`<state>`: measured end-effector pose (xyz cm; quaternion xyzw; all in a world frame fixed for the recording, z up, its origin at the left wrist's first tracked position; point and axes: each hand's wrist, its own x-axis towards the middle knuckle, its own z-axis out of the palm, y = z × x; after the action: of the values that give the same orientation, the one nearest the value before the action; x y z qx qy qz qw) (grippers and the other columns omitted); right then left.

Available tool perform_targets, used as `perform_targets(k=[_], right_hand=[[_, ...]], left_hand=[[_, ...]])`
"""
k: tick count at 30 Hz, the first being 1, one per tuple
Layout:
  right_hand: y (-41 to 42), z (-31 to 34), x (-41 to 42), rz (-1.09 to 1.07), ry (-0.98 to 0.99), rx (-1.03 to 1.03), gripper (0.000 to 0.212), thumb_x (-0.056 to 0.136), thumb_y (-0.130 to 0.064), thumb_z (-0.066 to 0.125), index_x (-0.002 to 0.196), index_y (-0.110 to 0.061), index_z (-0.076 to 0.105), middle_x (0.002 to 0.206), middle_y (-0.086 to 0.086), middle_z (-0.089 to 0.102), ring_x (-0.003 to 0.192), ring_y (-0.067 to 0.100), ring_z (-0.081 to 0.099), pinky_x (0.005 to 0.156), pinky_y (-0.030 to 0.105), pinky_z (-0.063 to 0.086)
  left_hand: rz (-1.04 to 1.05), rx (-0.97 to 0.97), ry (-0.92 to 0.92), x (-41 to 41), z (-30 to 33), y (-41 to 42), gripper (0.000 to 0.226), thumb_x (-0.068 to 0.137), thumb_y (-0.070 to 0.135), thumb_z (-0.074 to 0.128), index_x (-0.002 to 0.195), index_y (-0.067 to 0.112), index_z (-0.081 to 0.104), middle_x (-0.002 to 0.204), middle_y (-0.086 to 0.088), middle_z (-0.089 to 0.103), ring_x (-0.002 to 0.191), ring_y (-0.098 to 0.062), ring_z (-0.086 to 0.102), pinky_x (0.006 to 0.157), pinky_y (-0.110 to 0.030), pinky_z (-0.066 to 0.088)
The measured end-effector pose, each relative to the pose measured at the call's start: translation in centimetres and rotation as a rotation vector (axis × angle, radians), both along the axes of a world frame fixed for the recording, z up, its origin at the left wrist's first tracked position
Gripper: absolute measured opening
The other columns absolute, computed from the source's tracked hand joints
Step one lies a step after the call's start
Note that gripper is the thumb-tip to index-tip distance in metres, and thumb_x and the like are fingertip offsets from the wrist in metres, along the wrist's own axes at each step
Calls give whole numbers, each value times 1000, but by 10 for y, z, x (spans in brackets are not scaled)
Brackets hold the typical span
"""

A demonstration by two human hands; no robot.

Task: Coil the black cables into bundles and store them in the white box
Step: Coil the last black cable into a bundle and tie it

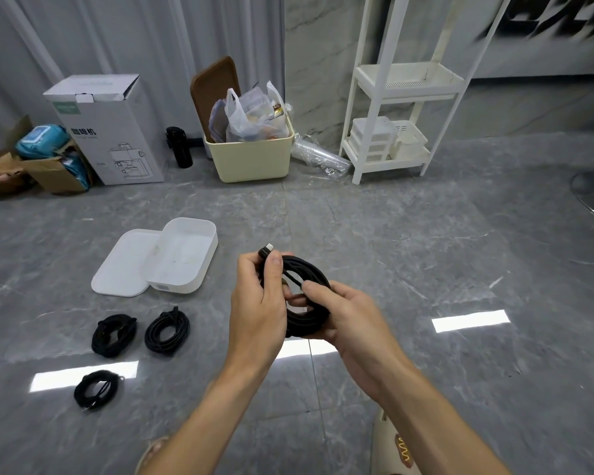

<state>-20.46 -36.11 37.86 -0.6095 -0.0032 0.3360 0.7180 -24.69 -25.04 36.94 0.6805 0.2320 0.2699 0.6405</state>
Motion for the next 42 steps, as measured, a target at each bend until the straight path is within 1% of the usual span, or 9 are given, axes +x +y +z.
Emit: perform_targets(k=[6,10,14,19,22,26,32,37,42], right_hand=[[1,0,3,-40,-179,-171,8,92,-14,66,92,-11,73,81,4,74,68,20,74,55,27,56],[-3,-5,7,62,-272,-323,9,88,-18,67,96,-23,68,83,0,73,77,18,73,71,36,61],[-7,0,11,44,-218,-136,26,81,-31,77,105,-23,68,89,-5,76,77,11,73,66,25,57],[-10,4,14,12,-241,-84,21,88,-28,74,106,-18,71,69,-8,66,59,10,57,63,28,50],[-10,5,16,-4,-198,-22,21,91,-24,70,110,-15,72,59,-12,56,55,9,47,63,34,45],[-11,6,18,-26,-184,-6,17,91,-22,70,107,-15,73,54,-10,52,52,9,43,60,33,42],[-12,8,18,32,-154,-18,20,90,-21,72,108,-12,72,53,-7,49,51,13,42,59,35,44],[-13,11,19,67,-136,-26,24,87,-18,73,109,-9,72,57,-6,49,50,8,42,50,19,41],[-14,13,23,72,-70,-20,23,87,-15,73,109,-7,72,61,-2,48,48,8,42,47,19,38]], left_hand=[[-9,-126,9,0,0,0,16,104,31,45,104,20,57,95,15,72,72,-1,64,69,-15,51],[-77,-206,28,-1,-2,1,21,104,29,47,112,13,59,103,11,73,78,-3,67,70,-12,50],[-215,-290,47,-3,-2,-2,25,104,30,47,116,14,62,111,2,74,104,-13,70,84,-22,55],[-324,-223,50,-3,4,5,28,96,38,52,113,19,63,115,11,72,111,-5,65,89,-15,48],[-340,-208,55,-3,8,13,34,86,43,60,110,20,68,107,10,74,104,-6,66,88,-17,50],[-391,-242,100,-5,9,26,37,81,36,72,109,12,70,107,-4,73,108,-22,66,96,-37,53],[-452,-276,127,-5,9,36,48,71,30,73,103,-4,64,94,-2,67,94,-17,61,90,-44,48],[-499,-377,161,-6,12,41,29,73,19,66,96,2,62,86,-3,62,86,-16,55,75,-31,40],[-551,-310,186,-8,16,41,21,79,27,65,90,9,66,85,2,63,77,-9,53,69,-25,37]])
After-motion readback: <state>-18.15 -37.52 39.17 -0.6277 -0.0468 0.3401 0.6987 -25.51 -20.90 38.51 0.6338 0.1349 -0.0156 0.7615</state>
